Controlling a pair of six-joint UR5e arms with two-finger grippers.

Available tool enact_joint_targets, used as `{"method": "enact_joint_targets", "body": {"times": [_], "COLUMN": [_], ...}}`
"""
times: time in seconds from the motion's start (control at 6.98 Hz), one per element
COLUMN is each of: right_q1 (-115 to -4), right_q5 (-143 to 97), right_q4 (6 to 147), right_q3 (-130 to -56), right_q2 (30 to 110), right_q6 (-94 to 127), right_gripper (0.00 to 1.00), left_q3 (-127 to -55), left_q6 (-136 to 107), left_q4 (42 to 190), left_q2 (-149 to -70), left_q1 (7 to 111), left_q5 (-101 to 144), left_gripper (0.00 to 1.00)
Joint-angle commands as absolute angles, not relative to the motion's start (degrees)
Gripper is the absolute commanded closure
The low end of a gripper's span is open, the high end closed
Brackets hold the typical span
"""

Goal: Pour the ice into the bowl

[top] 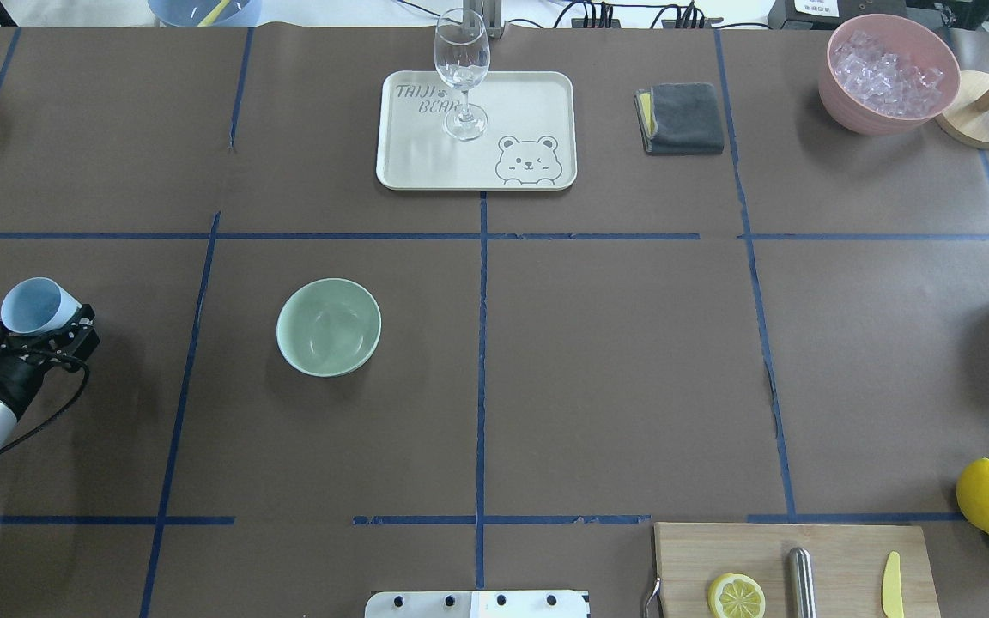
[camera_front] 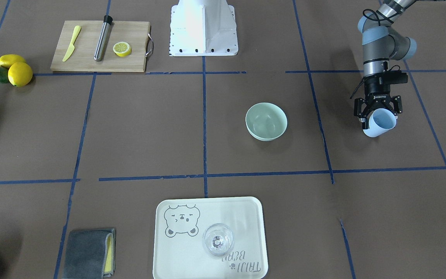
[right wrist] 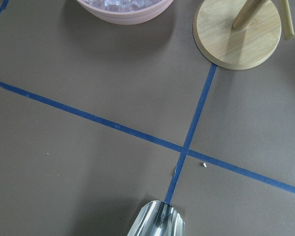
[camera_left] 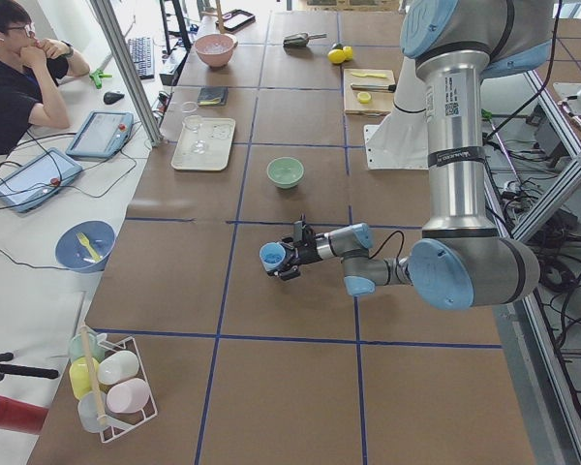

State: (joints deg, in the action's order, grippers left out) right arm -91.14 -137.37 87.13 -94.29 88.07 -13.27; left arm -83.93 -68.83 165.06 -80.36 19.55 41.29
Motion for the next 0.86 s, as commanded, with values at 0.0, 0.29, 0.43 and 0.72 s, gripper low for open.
{"method": "enact_joint_targets", "body": {"times": [0.0, 0.29, 0.43, 0.72], "right_q1": [-91.14, -91.14, -91.14, -91.14], "right_q5": [-137.37, -137.37, -137.37, -137.37], "right_q4": [87.10, 87.10, 87.10, 87.19], "right_q3": [-94.31, -94.31, -94.39, -94.39], "right_q2": [88.07, 88.07, 88.07, 88.07], "right_q6": [-13.27, -13.27, -13.27, -13.27], "right_gripper": [0.00, 0.00, 0.00, 0.00], "left_q3": [-82.89, -82.35, -82.79, -85.06], "left_q6": [-68.91, -68.91, -68.82, -60.02], "left_q4": [165.15, 165.32, 165.50, 172.66], "left_q2": [-81.64, -82.70, -82.71, -81.66], "left_q1": [19.69, 19.77, 19.86, 21.08], "left_q5": [41.31, 41.31, 41.40, 44.80], "left_gripper": [0.06, 0.30, 0.69, 1.00]}}
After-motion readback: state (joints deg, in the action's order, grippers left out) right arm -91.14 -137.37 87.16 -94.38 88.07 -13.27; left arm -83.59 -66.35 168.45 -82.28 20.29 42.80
